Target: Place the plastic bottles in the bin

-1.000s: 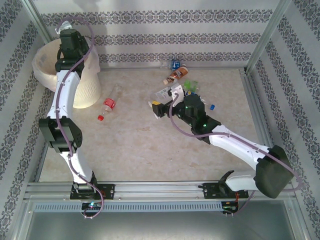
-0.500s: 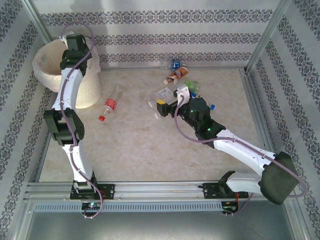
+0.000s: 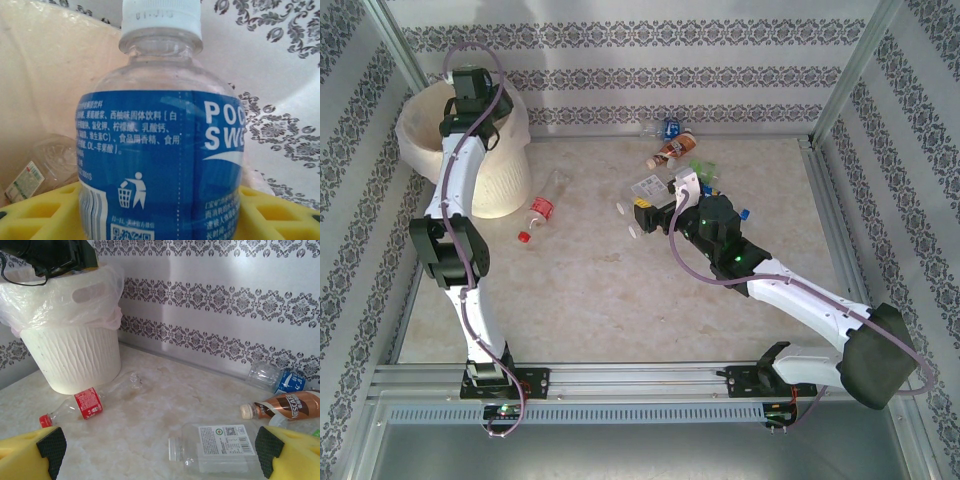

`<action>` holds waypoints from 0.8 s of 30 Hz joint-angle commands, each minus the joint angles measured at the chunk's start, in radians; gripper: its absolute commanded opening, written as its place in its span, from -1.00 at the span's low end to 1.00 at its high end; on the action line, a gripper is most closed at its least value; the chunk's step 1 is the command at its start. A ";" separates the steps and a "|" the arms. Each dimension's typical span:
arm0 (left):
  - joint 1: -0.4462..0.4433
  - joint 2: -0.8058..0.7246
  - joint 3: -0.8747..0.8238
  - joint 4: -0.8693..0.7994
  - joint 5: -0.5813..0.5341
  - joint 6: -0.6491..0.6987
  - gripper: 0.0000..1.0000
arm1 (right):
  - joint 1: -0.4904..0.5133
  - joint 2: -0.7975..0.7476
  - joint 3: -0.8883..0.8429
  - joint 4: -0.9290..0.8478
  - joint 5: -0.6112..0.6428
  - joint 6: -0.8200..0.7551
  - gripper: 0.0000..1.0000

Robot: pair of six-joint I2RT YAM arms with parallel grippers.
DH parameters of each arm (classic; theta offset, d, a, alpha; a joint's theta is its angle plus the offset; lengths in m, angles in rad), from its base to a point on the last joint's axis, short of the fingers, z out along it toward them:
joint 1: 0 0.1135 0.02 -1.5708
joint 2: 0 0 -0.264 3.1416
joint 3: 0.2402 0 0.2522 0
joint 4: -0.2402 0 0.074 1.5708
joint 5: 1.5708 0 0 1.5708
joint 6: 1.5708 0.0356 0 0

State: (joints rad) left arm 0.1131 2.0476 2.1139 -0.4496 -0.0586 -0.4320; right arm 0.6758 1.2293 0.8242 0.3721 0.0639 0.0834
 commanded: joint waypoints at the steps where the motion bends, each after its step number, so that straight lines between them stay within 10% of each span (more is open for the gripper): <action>1: -0.001 0.022 0.073 -0.049 0.038 -0.020 0.36 | -0.011 0.002 -0.010 0.031 0.013 0.023 0.95; 24: -0.033 -0.089 0.143 -0.146 0.211 0.031 0.99 | -0.126 -0.008 -0.058 0.008 0.121 0.351 0.96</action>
State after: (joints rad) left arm 0.1051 2.0319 2.2261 -0.5716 0.1131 -0.4297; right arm 0.5762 1.2339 0.7853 0.3702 0.1341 0.3038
